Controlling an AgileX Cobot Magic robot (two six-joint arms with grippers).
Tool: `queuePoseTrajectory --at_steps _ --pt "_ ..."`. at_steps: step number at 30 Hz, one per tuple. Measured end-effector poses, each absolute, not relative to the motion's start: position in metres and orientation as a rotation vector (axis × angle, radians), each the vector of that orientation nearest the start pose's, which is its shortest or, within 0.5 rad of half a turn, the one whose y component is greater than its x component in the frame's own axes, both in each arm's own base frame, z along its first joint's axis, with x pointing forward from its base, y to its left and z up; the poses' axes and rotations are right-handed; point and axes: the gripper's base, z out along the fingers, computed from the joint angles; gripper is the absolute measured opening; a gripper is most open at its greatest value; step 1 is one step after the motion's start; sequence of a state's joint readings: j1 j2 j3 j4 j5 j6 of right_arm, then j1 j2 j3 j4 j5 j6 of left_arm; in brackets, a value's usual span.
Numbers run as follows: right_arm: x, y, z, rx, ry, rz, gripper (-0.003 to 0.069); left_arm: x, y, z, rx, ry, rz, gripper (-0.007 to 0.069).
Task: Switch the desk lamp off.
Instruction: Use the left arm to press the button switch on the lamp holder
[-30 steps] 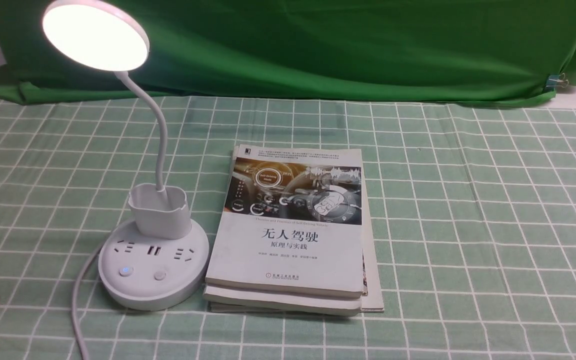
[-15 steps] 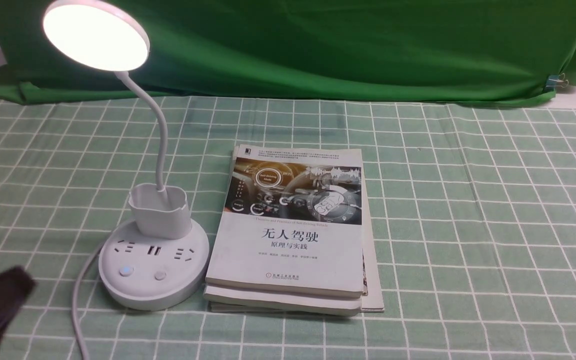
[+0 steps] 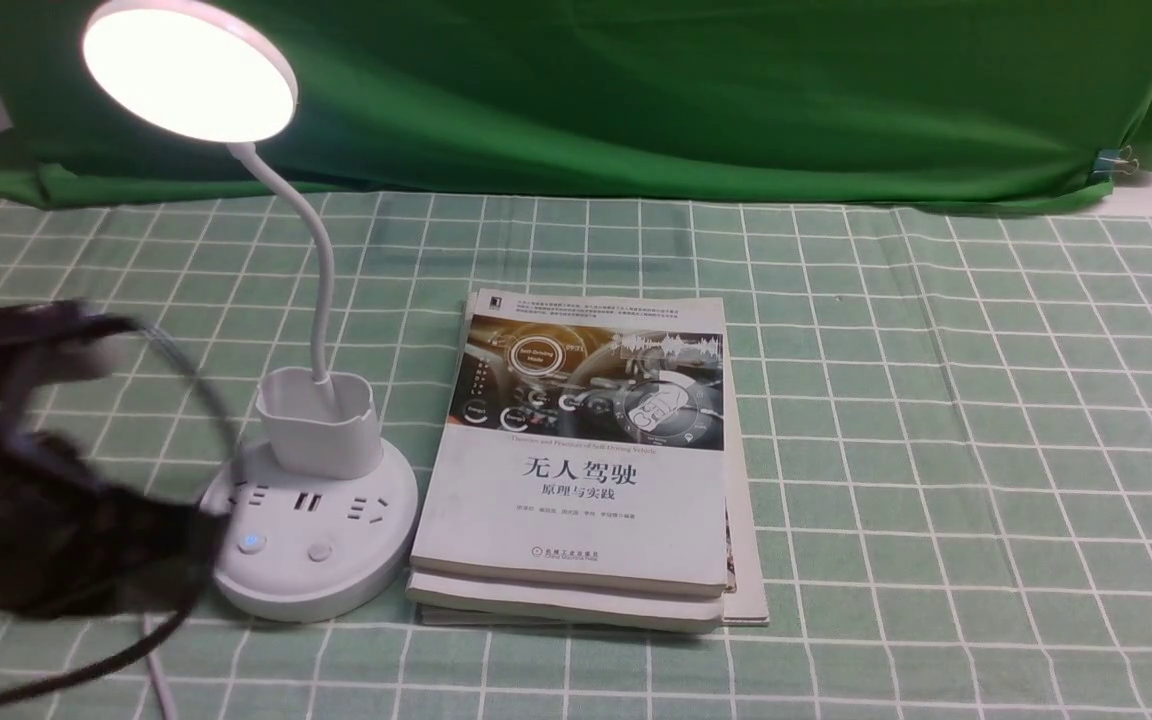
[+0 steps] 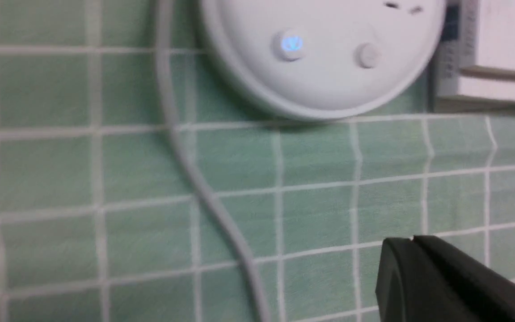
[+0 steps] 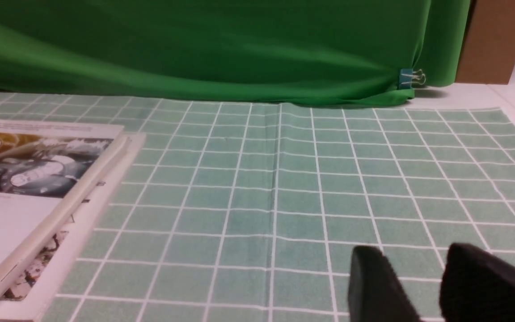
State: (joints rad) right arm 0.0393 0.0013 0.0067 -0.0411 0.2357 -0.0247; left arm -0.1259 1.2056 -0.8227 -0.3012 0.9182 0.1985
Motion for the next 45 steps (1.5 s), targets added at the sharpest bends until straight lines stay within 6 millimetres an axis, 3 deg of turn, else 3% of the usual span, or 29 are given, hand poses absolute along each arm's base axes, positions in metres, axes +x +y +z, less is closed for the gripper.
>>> queuePoseTrajectory --at_steps 6,15,24,31,40,45 --pt "0.056 0.001 0.189 -0.083 1.725 -0.027 0.0242 0.245 -0.086 0.262 0.426 2.840 -0.313 0.0001" --pt "0.056 0.001 0.189 -0.083 1.725 -0.027 0.0242 0.284 -0.093 0.232 0.471 2.891 -0.180 0.0001" --pt "0.056 0.001 0.189 -0.083 1.725 -0.027 0.0242 0.286 -0.108 0.216 0.556 2.909 -0.092 0.0001" --pt "0.056 0.001 0.189 -0.083 1.725 -0.027 0.0242 0.290 -0.107 0.213 0.562 2.888 -0.069 0.0001" --pt "0.056 0.001 0.189 -0.083 1.725 -0.027 0.0242 0.303 -0.106 0.188 0.547 2.919 -0.056 0.0001" --pt "0.056 0.001 0.189 -0.083 1.725 -0.027 0.0242 0.308 -0.103 0.186 0.511 2.932 -0.069 0.0001"
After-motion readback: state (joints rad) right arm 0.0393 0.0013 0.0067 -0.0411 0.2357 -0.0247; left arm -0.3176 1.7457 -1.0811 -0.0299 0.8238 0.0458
